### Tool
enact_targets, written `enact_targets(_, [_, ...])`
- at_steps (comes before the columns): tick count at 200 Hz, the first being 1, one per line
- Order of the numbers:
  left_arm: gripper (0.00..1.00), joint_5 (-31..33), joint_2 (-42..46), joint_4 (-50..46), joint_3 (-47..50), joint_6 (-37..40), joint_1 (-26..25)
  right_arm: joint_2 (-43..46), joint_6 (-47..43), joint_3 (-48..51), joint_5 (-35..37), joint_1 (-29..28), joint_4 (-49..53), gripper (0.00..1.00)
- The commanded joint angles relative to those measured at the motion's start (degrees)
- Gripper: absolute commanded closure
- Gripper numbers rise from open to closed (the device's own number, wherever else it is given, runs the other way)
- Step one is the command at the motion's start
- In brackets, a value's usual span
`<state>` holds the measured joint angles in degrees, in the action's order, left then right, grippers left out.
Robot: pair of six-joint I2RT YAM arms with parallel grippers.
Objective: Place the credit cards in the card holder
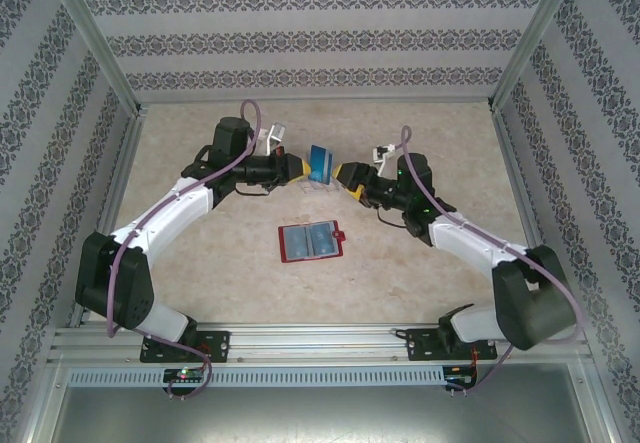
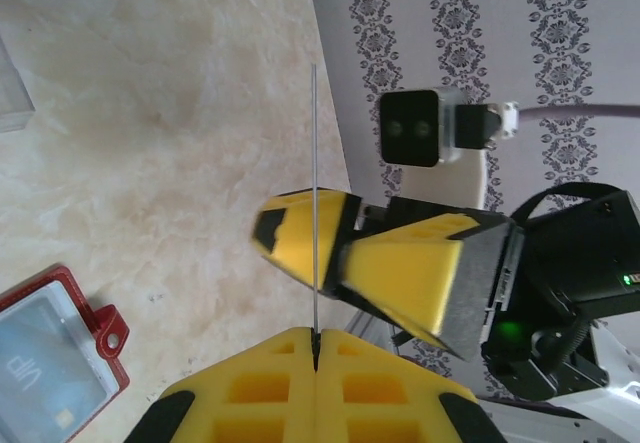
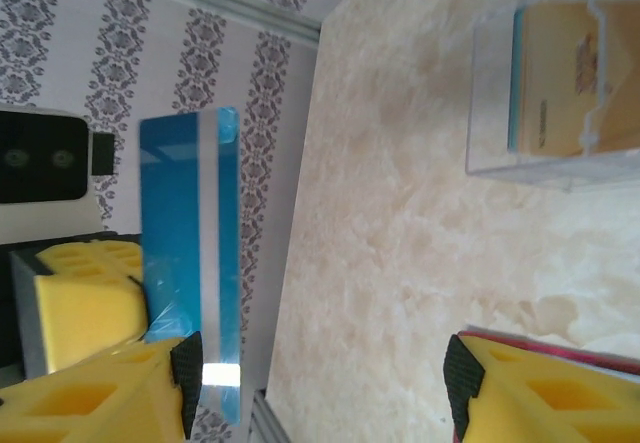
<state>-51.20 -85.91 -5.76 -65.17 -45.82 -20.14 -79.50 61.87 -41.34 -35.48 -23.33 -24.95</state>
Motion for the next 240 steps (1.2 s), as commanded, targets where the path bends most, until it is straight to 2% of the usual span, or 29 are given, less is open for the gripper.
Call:
enact_targets(1, [0.96, -2.17, 0.92, 3.09, 1.07, -0.65, 0.43, -2.42, 4.58, -2.39, -2.22, -1.08, -8.10, 0.37])
enact_targets(22, [0.96, -2.81, 0.30, 2.18, 0.91, 0.09, 0.45, -4.19, 7.37, -2.01, -2.20, -1.01, -12.40, 0.43])
enact_targets(51, [0.96, -3.13, -0.63, 2.64, 1.10, 0.19, 0.43, -6.52, 10.47, -1.99, -3.58, -1.10, -17.50, 0.60])
enact_targets(64, [0.96, -3.54, -1.46, 1.46, 0.46, 0.70, 0.39, -6.78, 10.82, -1.81, -3.29, -1.06, -17.59, 0.65])
enact_targets(85, [0.96, -1.88, -2.13, -2.78, -1.01, 3.27, 0.39, -6.39, 10.28, -1.55, -2.84, -1.02, -17.57, 0.66])
enact_targets(108, [0.96, -1.11, -2.91, -5.72, -2.28, 5.19, 0.43, -5.65, 9.89, -0.86, -2.36, -0.75, -17.33, 0.78])
enact_targets(126, [0.95, 2.27, -2.57, -8.76, -2.95, 7.33, 0.37, -5.42, 9.64, -0.94, -2.78, -0.42, -16.37, 0.87])
enact_targets(152, [0.95, 2.47, -3.24, -9.84, -3.85, 8.27, 0.46, -5.82, 9.71, -0.35, -3.49, -0.34, -15.76, 0.94])
enact_targets(164, [0.85, 3.33, -3.39, -11.17, -4.44, 8.64, 0.56, -5.93, 10.03, 0.31, -3.99, -0.23, -15.70, 0.96])
enact_targets(172, [0.70, 4.85, -3.12, -12.56, -4.47, 9.18, 0.56, -5.86, 9.88, 0.85, -4.38, -0.23, -15.38, 0.96])
enact_targets(179, [0.62, 6.92, -2.78, -13.92, -4.04, 9.89, 0.56, -5.65, 9.35, 1.31, -4.73, -0.22, -14.68, 0.96])
enact_targets(200, [0.50, 16.14, -0.55, -16.83, 0.60, 9.77, 0.69, -5.02, 6.58, 3.72, -5.11, -0.58, -12.17, 0.96])
enact_targets(207, [0.41, 19.25, 0.85, -17.61, 2.70, 9.67, 0.63, -5.01, 5.32, 4.51, -5.16, -0.82, -10.97, 0.96])
enact_targets(209, [0.31, 20.08, 1.10, -17.79, 3.30, 9.67, 0.65, -5.08, 4.94, 4.80, -5.22, -0.90, -10.68, 0.96])
enact_targets(211, [0.12, 20.85, 1.62, -18.04, 3.95, 9.80, 0.63, -5.12, 4.49, 5.03, -5.28, -0.98, -10.39, 0.96])
enact_targets(212, [0.06, 21.17, 1.89, -18.09, 4.28, 9.97, 0.63, -5.13, 4.32, 5.17, -5.24, -1.04, -10.26, 0.96])
enact_targets(214, [0.01, 21.85, 2.43, -18.20, 4.84, 10.19, 0.59, -5.15, 3.90, 5.49, -5.35, -1.13, -10.11, 0.96])
enact_targets(240, [0.01, 32.74, 9.16, -23.42, 10.34, 14.12, 0.12, -6.95, -1.46, 8.50, -5.18, -2.15, -8.02, 0.97])
